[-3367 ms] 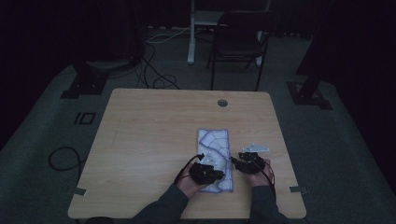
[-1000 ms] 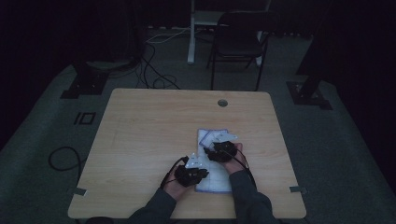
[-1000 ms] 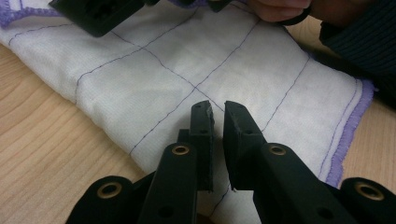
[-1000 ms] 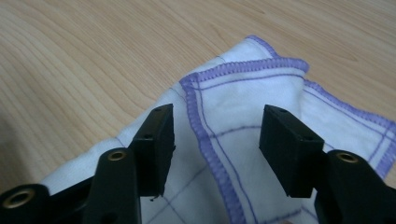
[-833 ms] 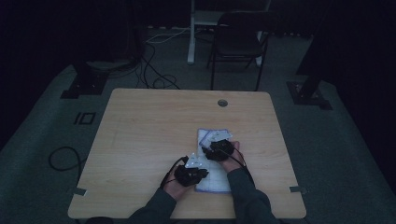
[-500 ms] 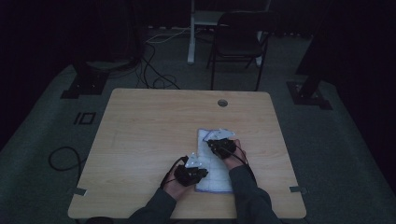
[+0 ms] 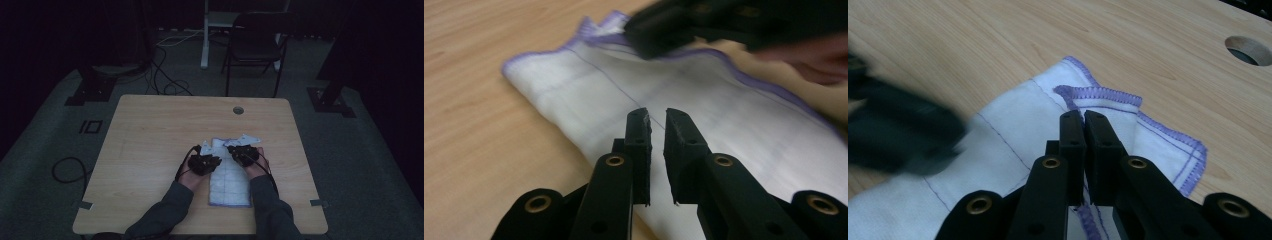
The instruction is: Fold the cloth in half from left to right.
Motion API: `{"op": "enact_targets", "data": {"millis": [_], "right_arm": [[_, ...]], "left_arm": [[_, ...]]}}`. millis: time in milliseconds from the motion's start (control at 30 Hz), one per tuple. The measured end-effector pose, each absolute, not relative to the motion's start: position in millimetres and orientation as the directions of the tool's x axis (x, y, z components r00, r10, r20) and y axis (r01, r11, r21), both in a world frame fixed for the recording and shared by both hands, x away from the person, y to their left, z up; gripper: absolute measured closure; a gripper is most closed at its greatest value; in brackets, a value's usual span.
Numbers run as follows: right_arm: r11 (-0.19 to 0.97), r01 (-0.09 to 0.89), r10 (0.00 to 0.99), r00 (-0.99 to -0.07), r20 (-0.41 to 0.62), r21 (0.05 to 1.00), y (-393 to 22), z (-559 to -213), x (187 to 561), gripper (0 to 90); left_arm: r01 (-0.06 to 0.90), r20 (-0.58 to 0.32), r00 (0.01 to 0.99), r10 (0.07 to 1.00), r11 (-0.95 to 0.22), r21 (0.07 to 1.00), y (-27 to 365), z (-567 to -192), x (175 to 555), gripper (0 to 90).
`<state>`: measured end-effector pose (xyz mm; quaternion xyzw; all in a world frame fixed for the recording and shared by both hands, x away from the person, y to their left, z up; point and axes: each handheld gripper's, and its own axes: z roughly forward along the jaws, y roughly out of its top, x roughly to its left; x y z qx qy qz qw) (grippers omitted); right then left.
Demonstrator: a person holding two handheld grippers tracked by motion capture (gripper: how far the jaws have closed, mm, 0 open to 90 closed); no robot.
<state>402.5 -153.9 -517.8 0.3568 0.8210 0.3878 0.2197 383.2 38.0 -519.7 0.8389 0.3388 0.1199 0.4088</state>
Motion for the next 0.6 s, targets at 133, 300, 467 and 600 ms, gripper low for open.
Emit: {"op": "enact_targets", "data": {"millis": [133,300,467,600], "right_arm": [[0.436,0.419,0.76,-0.645,-0.076,0.797,-158,-518,403,87.4],[0.424,0.419,0.769,-0.635,-0.074,0.803,-164,-516,404,87.1],[0.402,0.43,0.794,-0.604,-0.074,0.808,-174,-515,406,87.0],[0.377,0.447,0.815,-0.577,-0.06,0.811,-183,-515,409,87.0]], "left_arm": [[0.481,-0.058,0.732,0.679,-0.456,0.749,29,-524,401,76.1],[0.481,0.005,0.717,0.697,-0.5,0.72,21,-529,410,80.7],[0.471,0.041,0.693,0.719,-0.496,0.729,27,-529,410,90.0],[0.476,0.052,0.682,0.73,-0.497,0.725,31,-527,412,90.0]]}}
